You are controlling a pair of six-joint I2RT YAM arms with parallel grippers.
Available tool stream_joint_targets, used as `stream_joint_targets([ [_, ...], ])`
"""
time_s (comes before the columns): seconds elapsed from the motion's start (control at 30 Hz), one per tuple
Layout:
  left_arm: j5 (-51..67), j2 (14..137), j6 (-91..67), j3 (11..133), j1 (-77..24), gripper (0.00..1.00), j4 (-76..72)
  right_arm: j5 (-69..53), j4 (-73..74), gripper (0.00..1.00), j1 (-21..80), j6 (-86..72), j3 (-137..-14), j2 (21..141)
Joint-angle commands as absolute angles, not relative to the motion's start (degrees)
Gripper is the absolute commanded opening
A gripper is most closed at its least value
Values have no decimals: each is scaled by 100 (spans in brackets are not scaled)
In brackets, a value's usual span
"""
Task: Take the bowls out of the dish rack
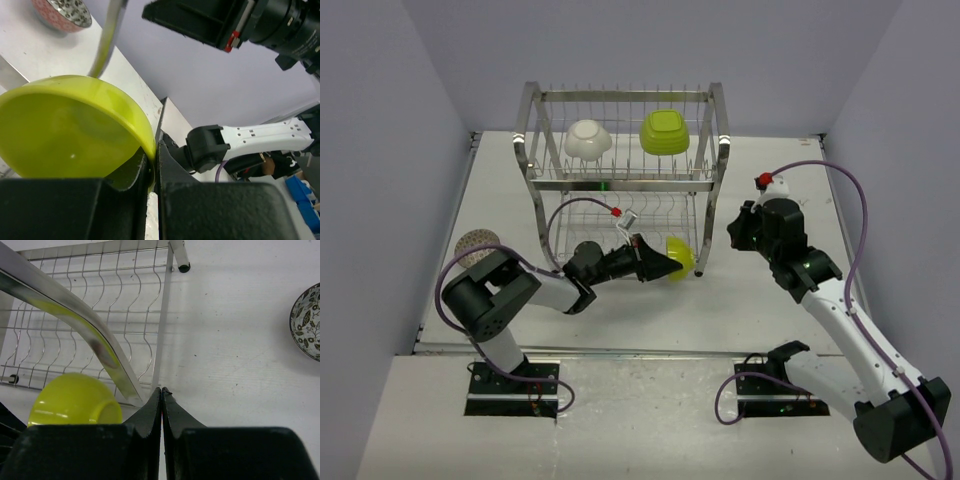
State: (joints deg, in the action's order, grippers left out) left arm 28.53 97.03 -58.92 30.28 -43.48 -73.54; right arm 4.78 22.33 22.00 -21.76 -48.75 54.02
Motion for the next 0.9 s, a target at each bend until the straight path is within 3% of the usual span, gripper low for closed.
stream_joint_targets([
  [0.0, 2856, 9484, -5599, 2971, -4666, 0, -9845, 413, 2162, 1, 2180, -2092, -5115, 5265],
  [0.33, 2436, 8422, -4792, 2383, -5308, 0, -8317, 378, 2153, 1, 2171, -2118, -5027, 5133],
  [0.47, 1856, 6984, -4413, 1978, -5510, 0, -7017, 360, 2171, 1, 2180, -2153, -5054, 5089],
  [0.87, -1027, 2437, -4386, 1388, -5994, 0, -1175, 237, 2109, 1, 2171, -2188, -5115, 5159],
])
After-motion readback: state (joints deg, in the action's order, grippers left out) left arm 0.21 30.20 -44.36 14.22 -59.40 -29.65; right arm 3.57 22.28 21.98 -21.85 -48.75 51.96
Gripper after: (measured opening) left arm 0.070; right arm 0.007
